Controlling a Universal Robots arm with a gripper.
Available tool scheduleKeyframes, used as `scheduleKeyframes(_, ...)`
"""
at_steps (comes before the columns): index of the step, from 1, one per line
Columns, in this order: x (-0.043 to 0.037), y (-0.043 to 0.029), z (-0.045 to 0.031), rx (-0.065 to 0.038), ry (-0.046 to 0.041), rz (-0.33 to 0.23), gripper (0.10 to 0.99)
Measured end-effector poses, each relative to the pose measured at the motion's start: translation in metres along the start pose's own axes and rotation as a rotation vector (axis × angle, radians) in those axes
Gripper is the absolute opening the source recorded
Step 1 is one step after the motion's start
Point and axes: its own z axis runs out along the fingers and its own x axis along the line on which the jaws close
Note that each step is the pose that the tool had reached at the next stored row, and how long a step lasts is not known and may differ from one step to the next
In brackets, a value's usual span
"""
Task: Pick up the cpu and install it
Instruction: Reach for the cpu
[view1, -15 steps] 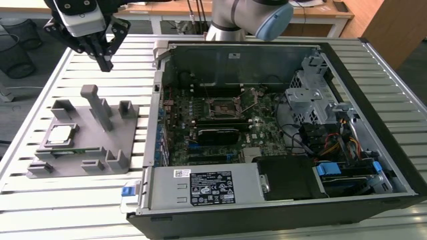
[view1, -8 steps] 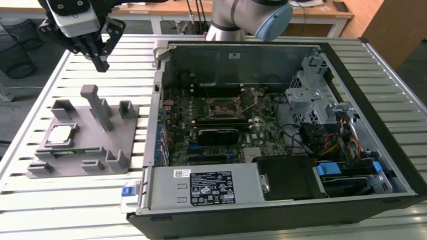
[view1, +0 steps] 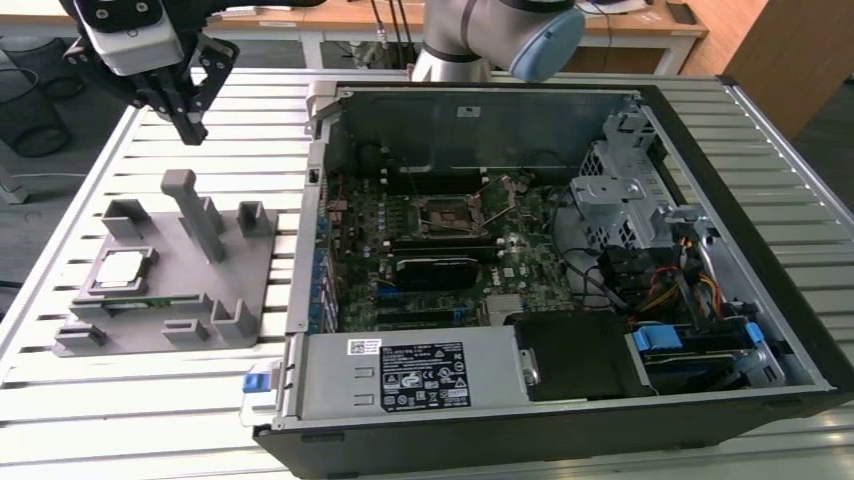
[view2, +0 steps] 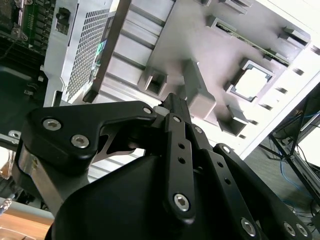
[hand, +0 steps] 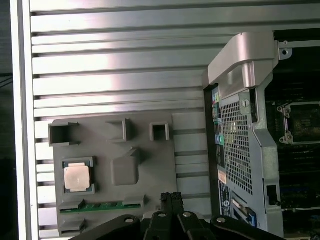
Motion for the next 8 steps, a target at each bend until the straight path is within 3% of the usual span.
scheduleKeyframes(8,0.0129,-0.0010,0.0003,0.000,0.0000,0.000,0.106)
